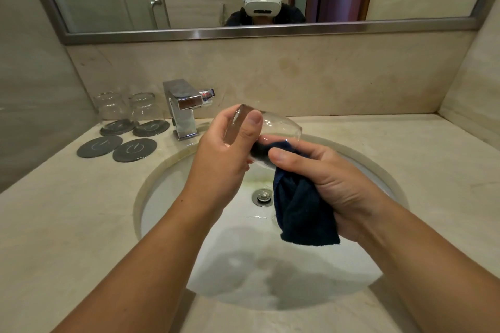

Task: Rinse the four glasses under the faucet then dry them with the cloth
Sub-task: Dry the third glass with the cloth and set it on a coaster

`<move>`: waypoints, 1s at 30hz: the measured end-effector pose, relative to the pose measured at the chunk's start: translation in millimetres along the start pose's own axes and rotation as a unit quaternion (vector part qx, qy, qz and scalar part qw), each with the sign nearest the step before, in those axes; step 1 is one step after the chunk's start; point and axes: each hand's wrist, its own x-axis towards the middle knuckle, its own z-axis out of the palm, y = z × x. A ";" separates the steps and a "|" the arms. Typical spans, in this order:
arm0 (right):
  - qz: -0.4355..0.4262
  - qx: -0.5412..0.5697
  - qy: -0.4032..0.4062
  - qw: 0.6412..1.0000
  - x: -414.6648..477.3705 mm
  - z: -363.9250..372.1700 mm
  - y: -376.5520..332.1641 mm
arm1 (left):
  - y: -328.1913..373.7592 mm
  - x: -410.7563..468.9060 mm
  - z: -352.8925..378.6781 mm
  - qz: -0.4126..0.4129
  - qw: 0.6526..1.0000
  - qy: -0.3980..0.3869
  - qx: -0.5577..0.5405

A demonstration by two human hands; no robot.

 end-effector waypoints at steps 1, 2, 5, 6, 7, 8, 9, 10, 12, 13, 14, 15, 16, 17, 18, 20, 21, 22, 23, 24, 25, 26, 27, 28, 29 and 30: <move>-0.008 -0.011 0.011 1.000 0.0 0.6 0.4 | -0.3 0.4 0.1 -0.002 1.000 0.005 0.005; -0.017 -0.026 0.019 0.999 -0.5 1.0 0.3 | -0.4 0.9 0.2 -0.005 1.000 0.008 0.005; -0.050 -0.081 0.031 0.995 -3.0 2.7 -0.7 | -1.8 1.9 -0.5 -0.016 1.000 0.011 0.001; -0.062 -0.098 0.030 0.993 -3.7 2.9 -1.0 | -2.3 1.8 -0.9 -0.019 1.000 0.008 0.000; -0.072 -0.118 0.029 0.990 -4.6 3.6 -1.5 | -2.4 1.4 -1.2 -0.020 1.000 0.003 -0.001; -0.080 -0.141 0.029 0.986 -5.3 4.4 -1.4 | -3.4 1.4 -1.3 -0.018 1.000 -0.005 0.000; -0.081 -0.166 0.030 0.982 -5.9 5.2 -1.3 | -4.0 1.1 -1.2 -0.015 1.000 -0.012 0.001; -0.076 -0.186 0.027 0.979 -6.2 5.6 -0.8 | -3.4 0.4 -0.5 -0.011 1.000 -0.019 0.004; -0.047 -0.200 0.015 0.979 -6.9 4.7 0.3 | -0.2 -1.7 0.8 -0.001 0.999 -0.036 0.012; -0.025 -0.188 0.006 0.982 -7.1 4.0 0.5 | 0.1 -2.4 0.7 -0.002 0.999 -0.049 0.014; -0.002 -0.166 -0.004 0.986 -6.8 2.9 0.3 | -0.1 -2.8 0.3 -0.010 0.998 -0.064 0.018; 0.019 -0.138 -0.018 0.990 -6.8 2.7 -0.4 | -0.3 -2.6 -0.4 -0.018 0.997 -0.078 0.020; 0.037 -0.109 -0.032 0.993 -6.3 2.0 -0.9 | -0.5 -2.4 -1.5 -0.023 0.996 -0.089 0.019; 0.051 -0.079 -0.044 0.995 -6.3 1.4 -1.6 | -0.9 -1.7 -2.8 -0.026 0.995 -0.098 0.015; 0.062 -0.049 -0.053 0.995 -5.9 0.4 -1.7 | -2.3 -0.6 -3.9 -0.028 0.994 -0.105 0.012; 0.070 0.003 -0.068 0.995 -5.3 -0.8 -1.4 | -4.3 1.2 -5.8 -0.026 0.993 -0.112 0.019; 0.071 0.025 -0.071 0.995 -4.9 -0.5 -0.9 | -4.4 1.9 -6.8 -0.022 0.993 -0.116 0.025; 0.070 0.044 -0.072 0.994 -4.7 0.0 -0.5 | -4.4 2.3 -7.9 -0.018 0.992 -0.122 0.030; 0.069 0.061 -0.067 0.994 -4.1 0.1 0.2 | -4.3 2.4 -8.7 -0.016 0.991 -0.126 0.034; 0.067 0.073 -0.058 0.993 -3.7 0.1 0.8 | -3.2 2.0 -8.7 -0.016 0.991 -0.130 0.039; 0.065 0.077 -0.049 0.994 -3.0 0.0 1.1 | -2.1 1.4 -8.5 -0.017 0.990 -0.130 0.043; 0.061 0.072 -0.041 0.995 -2.3 -0.4 1.3 | -1.3 0.6 -8.1 -0.018 0.991 -0.126 0.043; 0.055 0.061 -0.034 0.996 -1.6 -1.0 1.7 | -0.5 0.1 -7.3 -0.021 0.992 -0.119 0.039; 0.047 0.043 -0.024 0.998 -0.6 -1.9 2.1 | -0.1 -0.4 -6.1 -0.024 0.993 -0.111 0.031; 0.037 0.019 -0.012 0.999 0.2 -2.7 2.4 | 0.3 -0.7 -4.4 -0.027 0.994 -0.102 0.020; 0.024 -0.012 0.001 1.000 0.4 -3.4 2.9 | -0.1 -1.5 -2.1 -0.031 0.995 -0.095 0.008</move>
